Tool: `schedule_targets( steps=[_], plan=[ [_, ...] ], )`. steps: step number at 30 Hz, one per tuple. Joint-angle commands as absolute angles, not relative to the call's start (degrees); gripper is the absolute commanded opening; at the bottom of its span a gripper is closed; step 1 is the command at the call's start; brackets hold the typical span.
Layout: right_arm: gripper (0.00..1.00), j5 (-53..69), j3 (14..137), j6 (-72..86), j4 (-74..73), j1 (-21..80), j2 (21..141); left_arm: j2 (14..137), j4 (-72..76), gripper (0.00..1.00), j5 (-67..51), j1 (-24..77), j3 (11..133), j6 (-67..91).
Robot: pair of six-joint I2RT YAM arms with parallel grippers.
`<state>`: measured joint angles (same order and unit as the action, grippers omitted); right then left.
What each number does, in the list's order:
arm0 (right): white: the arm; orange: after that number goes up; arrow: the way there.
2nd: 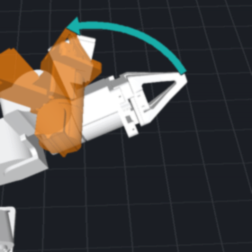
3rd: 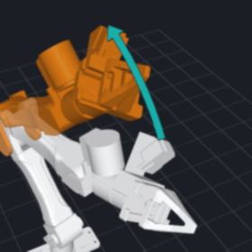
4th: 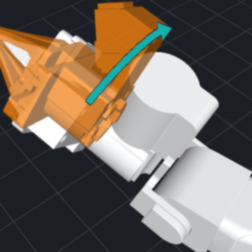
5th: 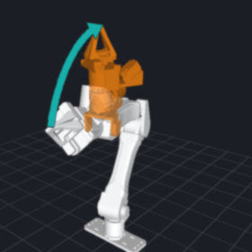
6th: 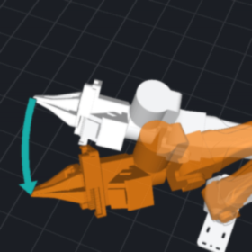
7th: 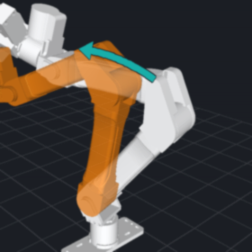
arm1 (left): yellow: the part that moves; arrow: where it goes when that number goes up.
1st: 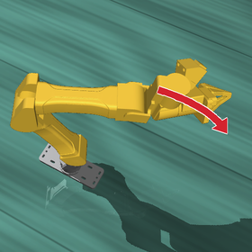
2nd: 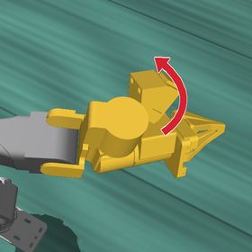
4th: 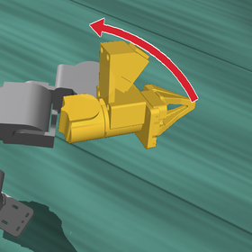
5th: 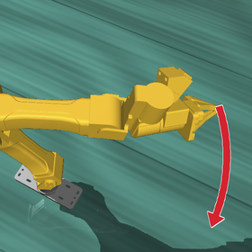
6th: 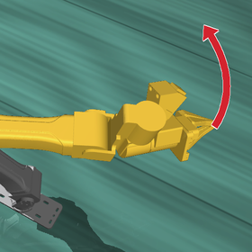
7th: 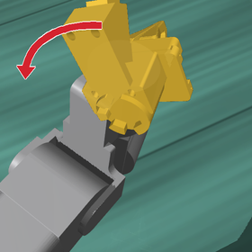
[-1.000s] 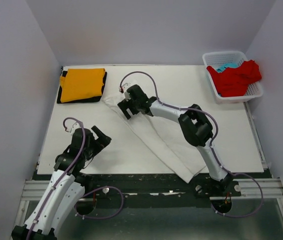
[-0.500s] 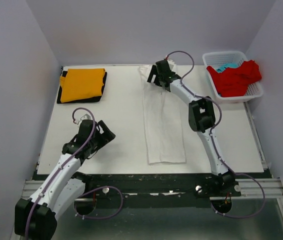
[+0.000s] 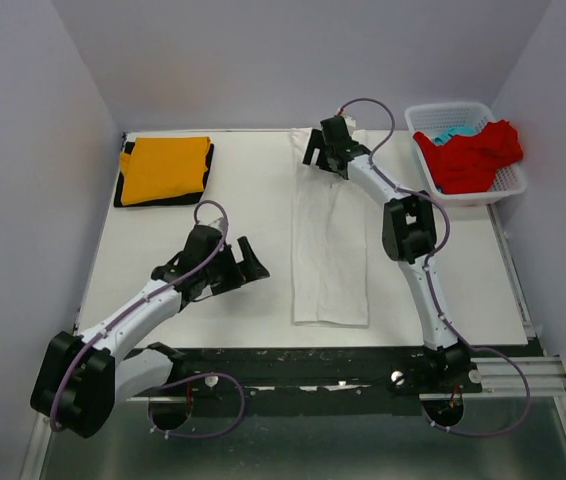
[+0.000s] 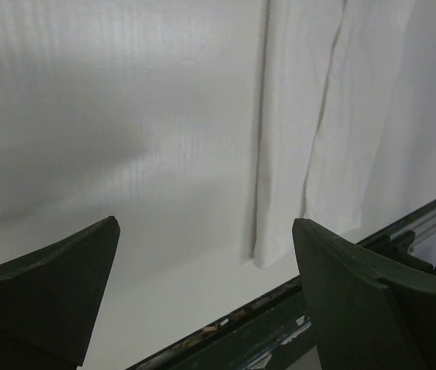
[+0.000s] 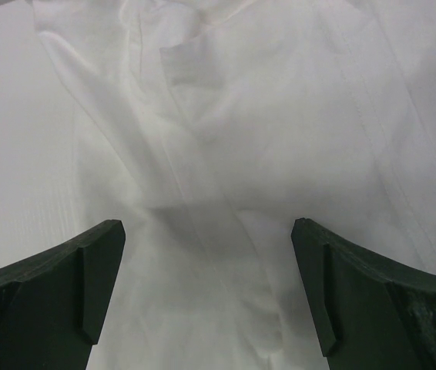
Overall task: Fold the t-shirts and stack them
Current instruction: Rotate the tshirt 90 degrees, then grab the bottom of the folded rectangular tshirt with both arms
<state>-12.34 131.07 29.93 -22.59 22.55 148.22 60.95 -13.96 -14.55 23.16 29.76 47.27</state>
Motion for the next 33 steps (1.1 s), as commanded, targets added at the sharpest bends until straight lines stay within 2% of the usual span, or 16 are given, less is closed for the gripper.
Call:
schedule_targets(
  steps=[1, 4, 10, 12, 18, 21, 23, 29, 32, 33],
  plan=[
    [1.0, -11.42, 131.92, 24.0, -26.51, 24.15, 139.83, 64.81, -9.49, 0.99, -19.29, 29.69, 33.63, 45.52],
    [1.0, -11.03, 118.86, 23.93, -23.27, 24.59, 128.55, 66.7, -7.03, 0.99, -19.45, 34.15, 33.46, 46.33],
    [1.0, -10.01, 72.58, 33.25, -13.8, 24.7, 99.0, 72.08, -4.57, 0.98, -19.03, 40.34, 33.63, 48.05],
    [1.0, -8.07, 60.57, 36.56, -12.75, 24.87, 90.32, 73.71, -4.33, 0.98, -17.96, 42.51, 33.92, 48.55],
    [0.99, 3.3, 40.65, 39.65, -15.62, 25.79, 72.08, 78.25, -3.1, 0.86, -16.53, 45.99, 33.03, 50.63],
    [0.94, 4.56, 36.76, 40.22, -20.64, 27.63, 66.76, 80.29, -0.93, 0.74, -16.65, 48.11, 32.85, 52.02],
    [0.91, 3.25, 35.41, 40.74, -24.88, 29.69, 65.7, 81.9, -0.53, 0.63, -15.57, 49.14, 33.11, 52.87],
    [0.82, 3.05, 30.67, 43.56, -31.62, 32.86, 62.31, 86.19, -0.26, 0.24, -15.91, 49.83, 34.09, 53.66],
    [0.77, 2.93, 29.57, 44.54, -34.4, 34.87, 62.09, 86.18, -0.29, 0.0, -15.11, 50.1, 33.38, 54.18],
    [0.76, 3.22, 29.0, 45.03, -34.82, 35.67, 62.09, 86.19, -0.32, 0.0, -15.03, 50.1, 33.36, 54.25]
  ],
)
